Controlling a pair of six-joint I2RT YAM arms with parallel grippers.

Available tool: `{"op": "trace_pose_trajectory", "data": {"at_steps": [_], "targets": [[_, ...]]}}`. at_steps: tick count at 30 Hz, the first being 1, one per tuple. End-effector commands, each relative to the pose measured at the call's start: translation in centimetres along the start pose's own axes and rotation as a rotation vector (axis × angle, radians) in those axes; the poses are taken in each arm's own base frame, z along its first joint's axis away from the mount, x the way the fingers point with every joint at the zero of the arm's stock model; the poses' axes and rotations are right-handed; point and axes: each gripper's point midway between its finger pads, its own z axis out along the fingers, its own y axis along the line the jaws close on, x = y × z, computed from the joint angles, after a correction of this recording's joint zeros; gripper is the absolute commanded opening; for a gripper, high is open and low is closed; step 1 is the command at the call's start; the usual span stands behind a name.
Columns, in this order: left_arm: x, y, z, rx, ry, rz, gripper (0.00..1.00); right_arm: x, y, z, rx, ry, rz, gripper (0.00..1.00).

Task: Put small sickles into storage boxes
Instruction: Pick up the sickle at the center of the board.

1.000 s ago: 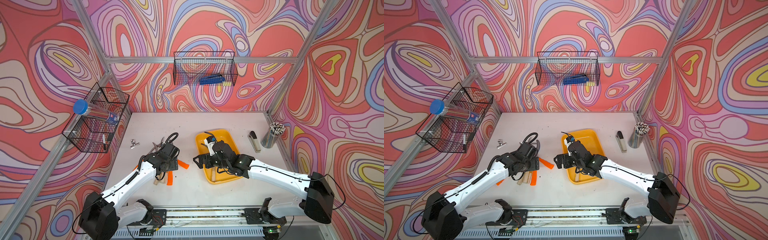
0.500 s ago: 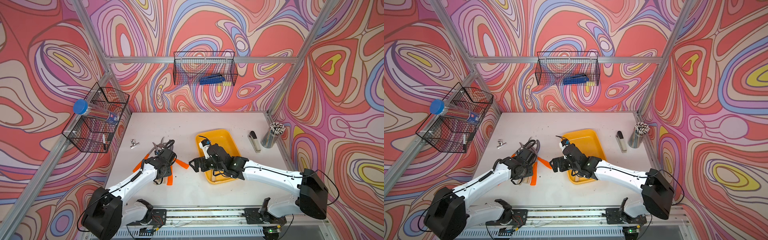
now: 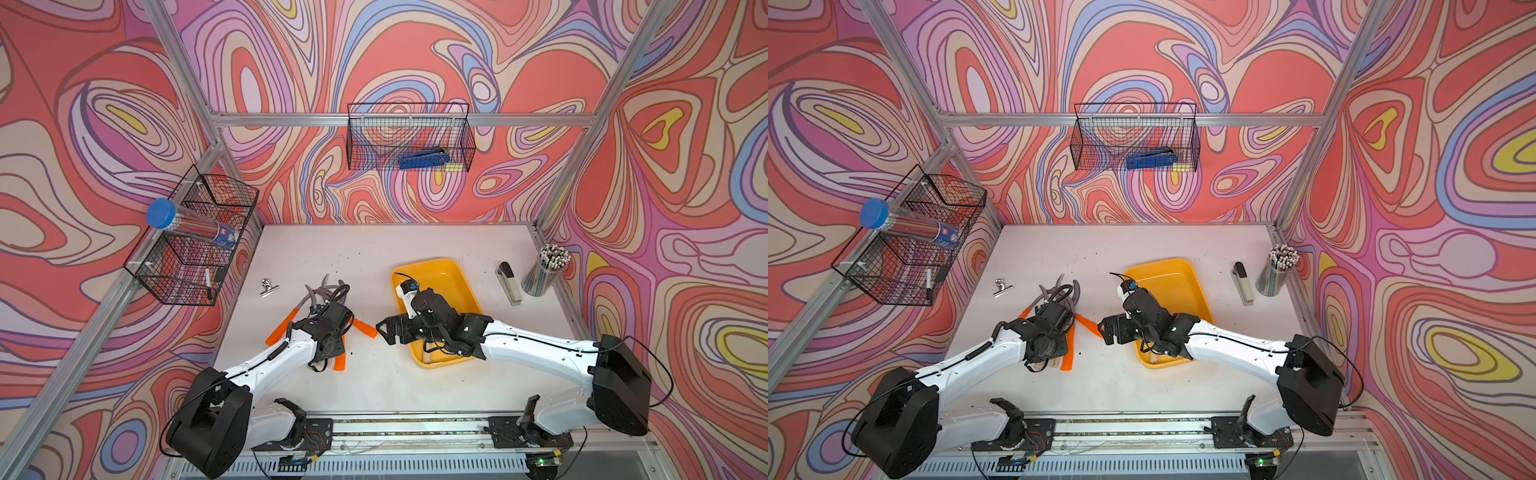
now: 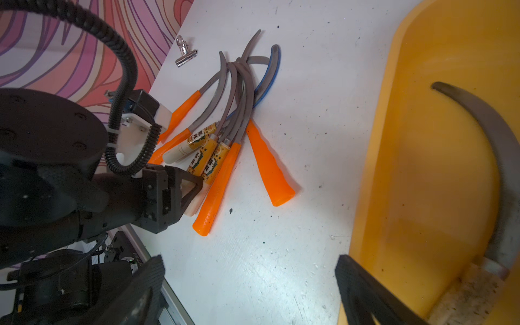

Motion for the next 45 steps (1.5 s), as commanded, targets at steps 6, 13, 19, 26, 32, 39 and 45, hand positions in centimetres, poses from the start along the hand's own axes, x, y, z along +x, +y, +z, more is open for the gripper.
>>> {"op": "trace_pose_trajectory", "data": {"at_steps": [6,13,19,26,32,39,45], "targets": [[-0.1,0.8,-0.6,-0.019,-0.012,-0.009,0.35,-0.7,0.3,-0.2,0.005,-0.028,-0.001,0.99],[-0.9,1.1,-1.8,-0.016,-0.052,0.012,0.24,-1.3,0.5,-0.8,0.004,-0.055,-0.003,0.98],[-1.4,0.8,-2.3,-0.007,-0.064,0.030,0.19,-1.6,0.6,-1.0,0.001,-0.062,-0.003,0.98],[-2.5,-0.3,-3.0,0.019,-0.083,0.064,0.12,-1.5,0.5,-0.7,0.006,-0.060,-0.002,0.98],[-3.9,-1.6,-4.1,0.049,-0.109,0.093,0.00,-1.2,-0.2,-0.1,0.037,-0.058,0.004,0.99],[-4.1,-3.9,-5.0,0.160,-0.112,0.137,0.00,-1.2,-0.2,0.5,0.005,-0.051,0.023,0.98],[-3.4,-6.4,-5.9,0.320,-0.102,0.190,0.00,-1.4,-0.5,0.8,-0.033,-0.047,0.070,0.98]]}}
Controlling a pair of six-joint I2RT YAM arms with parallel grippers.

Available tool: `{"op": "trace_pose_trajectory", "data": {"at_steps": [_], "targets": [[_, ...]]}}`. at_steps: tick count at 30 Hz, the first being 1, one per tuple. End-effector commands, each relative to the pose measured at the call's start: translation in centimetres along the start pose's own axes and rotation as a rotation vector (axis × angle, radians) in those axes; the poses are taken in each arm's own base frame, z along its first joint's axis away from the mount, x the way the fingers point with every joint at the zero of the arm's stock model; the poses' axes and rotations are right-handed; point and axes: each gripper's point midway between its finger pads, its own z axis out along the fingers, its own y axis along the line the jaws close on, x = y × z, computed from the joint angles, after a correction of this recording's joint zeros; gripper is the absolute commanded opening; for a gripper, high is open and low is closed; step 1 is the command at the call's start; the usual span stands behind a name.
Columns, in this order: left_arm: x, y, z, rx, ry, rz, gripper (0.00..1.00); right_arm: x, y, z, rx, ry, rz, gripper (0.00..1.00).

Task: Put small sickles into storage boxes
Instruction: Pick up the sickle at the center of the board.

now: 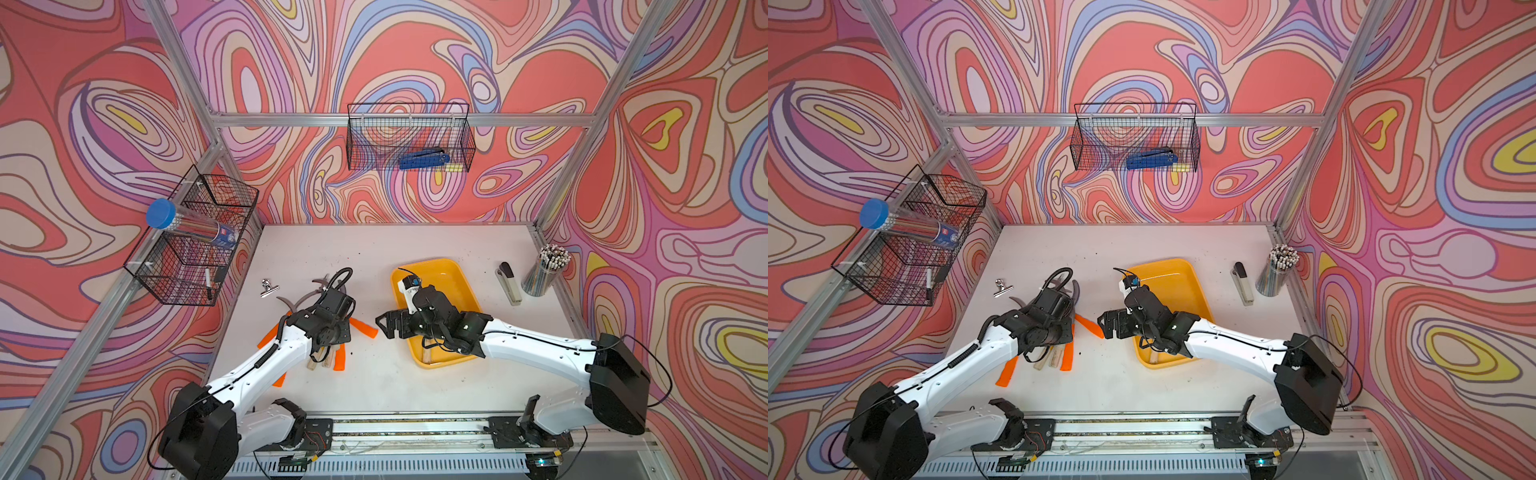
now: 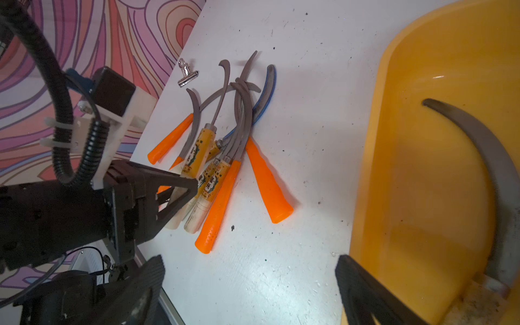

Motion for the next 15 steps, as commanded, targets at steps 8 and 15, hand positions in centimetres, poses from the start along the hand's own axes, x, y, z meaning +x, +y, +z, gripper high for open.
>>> {"op": "trace_pose_trajectory", "data": {"at_steps": [8,15], "targets": [[0.2,-5.4,-1.3,0.330,-0.024,0.061,0.00,-0.5,-0.9,0.9,-0.109,-0.005,0.140,0.95],[0.1,-8.0,-2.6,0.517,-0.075,0.086,0.00,-0.7,-0.5,1.7,-0.162,0.004,0.175,0.92]]}}
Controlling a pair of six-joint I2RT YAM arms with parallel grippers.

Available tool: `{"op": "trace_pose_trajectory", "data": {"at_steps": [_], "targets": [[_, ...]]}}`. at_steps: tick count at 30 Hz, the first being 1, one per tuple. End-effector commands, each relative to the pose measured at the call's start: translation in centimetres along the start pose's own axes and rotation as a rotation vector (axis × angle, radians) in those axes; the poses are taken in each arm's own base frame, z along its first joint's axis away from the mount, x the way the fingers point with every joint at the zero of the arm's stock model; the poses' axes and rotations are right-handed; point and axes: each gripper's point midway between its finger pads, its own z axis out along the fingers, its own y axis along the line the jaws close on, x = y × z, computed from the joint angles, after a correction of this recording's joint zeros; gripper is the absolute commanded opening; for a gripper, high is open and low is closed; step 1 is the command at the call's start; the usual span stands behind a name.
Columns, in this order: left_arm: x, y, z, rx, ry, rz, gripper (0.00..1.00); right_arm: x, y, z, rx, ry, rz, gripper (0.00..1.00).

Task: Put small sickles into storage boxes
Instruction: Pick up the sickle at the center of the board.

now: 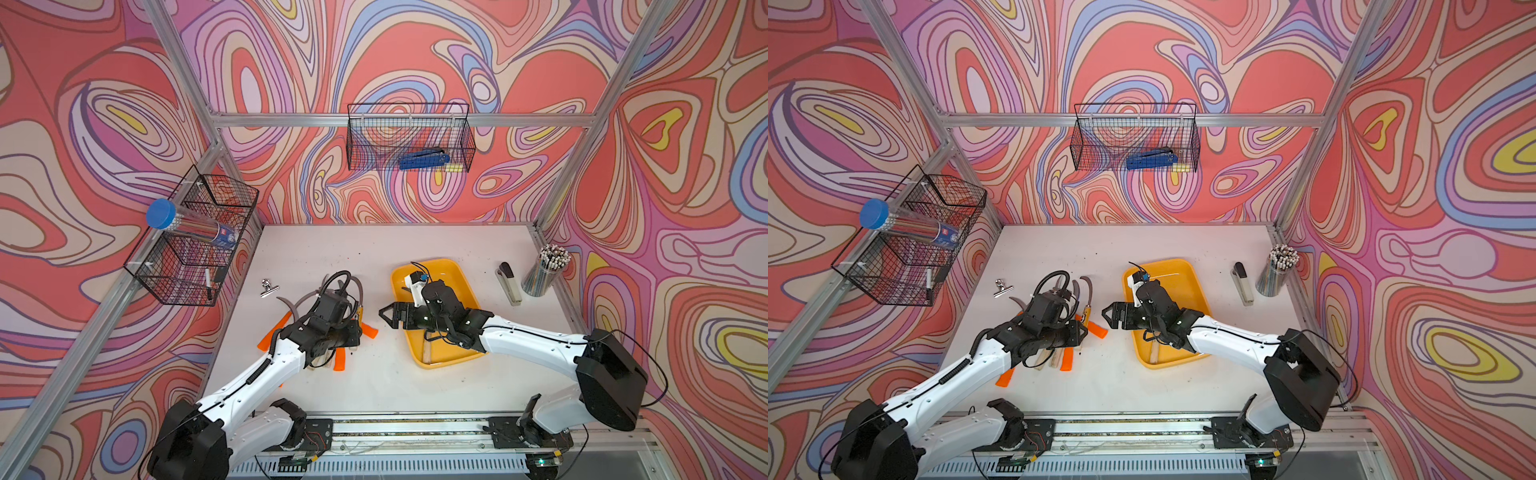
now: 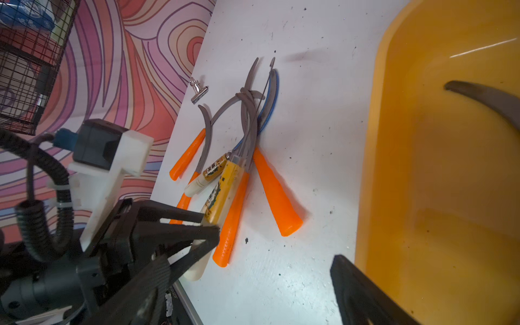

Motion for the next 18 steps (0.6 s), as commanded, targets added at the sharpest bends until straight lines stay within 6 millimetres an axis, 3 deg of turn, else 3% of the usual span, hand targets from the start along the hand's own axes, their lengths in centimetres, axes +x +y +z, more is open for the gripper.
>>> {"op": "trace_pose_trajectory", "data": {"at_steps": [1,7,18], "targets": [[-1.3,-2.9,-0.7,0.157,-0.071,0.042,0.00,0.1,0.8,0.7,-0.057,0.009,0.029,0.91],[-1.8,-5.1,-1.4,0.298,-0.131,0.052,0.00,-0.1,1.1,1.5,-0.087,0.009,0.050,0.85],[-1.4,-7.2,-1.9,0.400,-0.150,0.098,0.00,-0.2,1.7,3.3,-0.141,0.017,0.075,0.74]]}}
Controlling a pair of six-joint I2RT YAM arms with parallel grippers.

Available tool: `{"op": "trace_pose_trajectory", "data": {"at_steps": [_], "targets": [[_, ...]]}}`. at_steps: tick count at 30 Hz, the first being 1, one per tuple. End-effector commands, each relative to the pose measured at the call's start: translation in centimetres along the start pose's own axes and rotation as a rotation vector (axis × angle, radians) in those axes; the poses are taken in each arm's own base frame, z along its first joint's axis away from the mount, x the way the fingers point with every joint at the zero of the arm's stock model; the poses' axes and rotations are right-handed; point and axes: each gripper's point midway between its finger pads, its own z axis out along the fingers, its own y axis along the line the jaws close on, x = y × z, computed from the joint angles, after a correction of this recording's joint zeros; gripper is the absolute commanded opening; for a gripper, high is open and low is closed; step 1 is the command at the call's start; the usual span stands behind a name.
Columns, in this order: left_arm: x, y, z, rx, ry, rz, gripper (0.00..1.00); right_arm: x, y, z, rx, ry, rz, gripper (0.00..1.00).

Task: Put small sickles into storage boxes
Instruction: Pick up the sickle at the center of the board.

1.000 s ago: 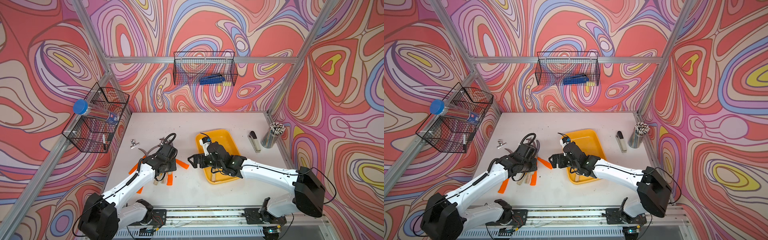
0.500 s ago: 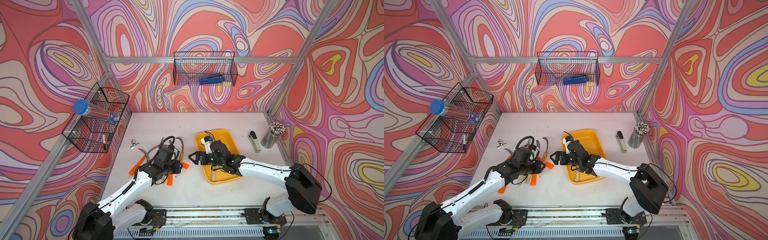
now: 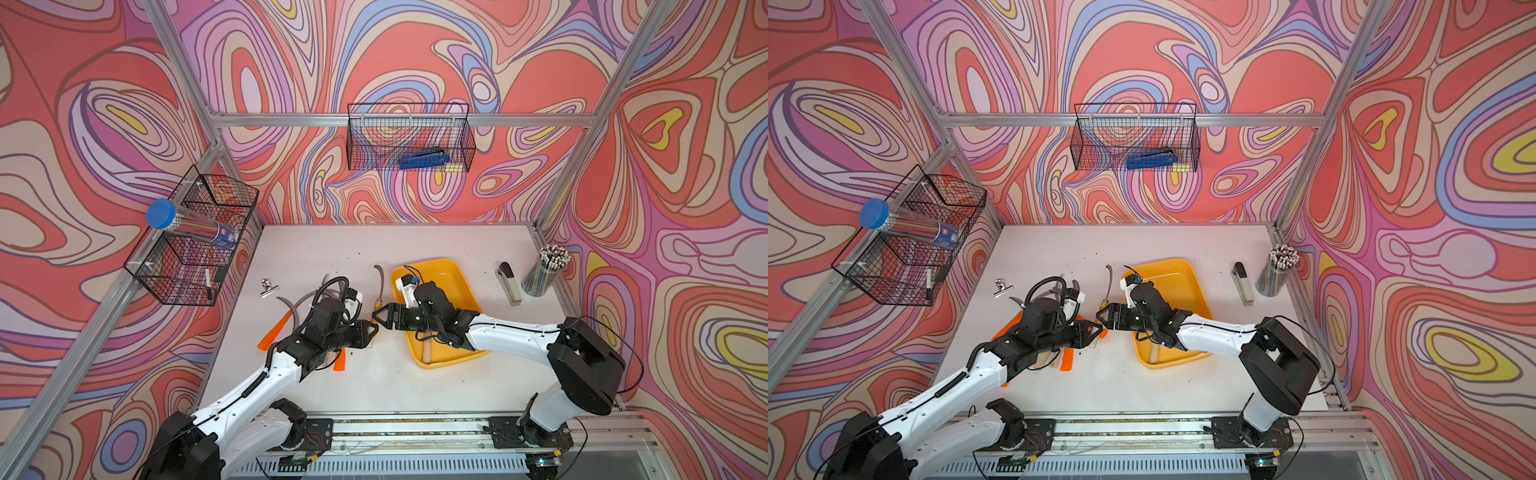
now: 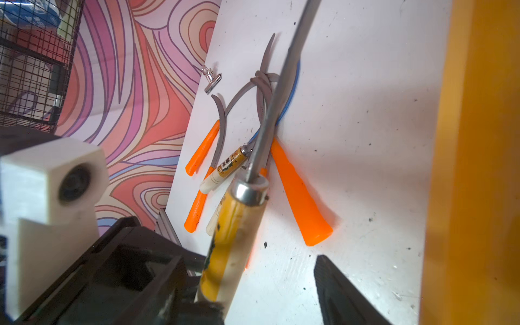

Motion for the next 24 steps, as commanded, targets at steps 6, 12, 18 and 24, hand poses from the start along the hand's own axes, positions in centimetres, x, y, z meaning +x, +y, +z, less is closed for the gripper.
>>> {"op": "trace_pose_trajectory", "data": {"at_steps": [6,12,18,24], "targets": [[-0.7,-2.3,0.1,0.083,-0.038,0.045,0.00,-1.8,2.1,1.0,-0.111,-0.049,0.010,0.63],[0.7,-1.4,0.7,0.066,-0.015,0.038,0.00,-2.2,1.9,1.0,-0.103,-0.071,0.013,0.43],[0.9,-0.9,0.7,0.035,-0.004,0.035,0.21,-2.8,1.4,0.5,-0.068,-0.082,0.012,0.11],[-0.4,-1.2,-0.7,-0.024,-0.004,0.062,0.82,-4.0,0.7,0.1,-0.028,-0.060,0.002,0.00]]}}
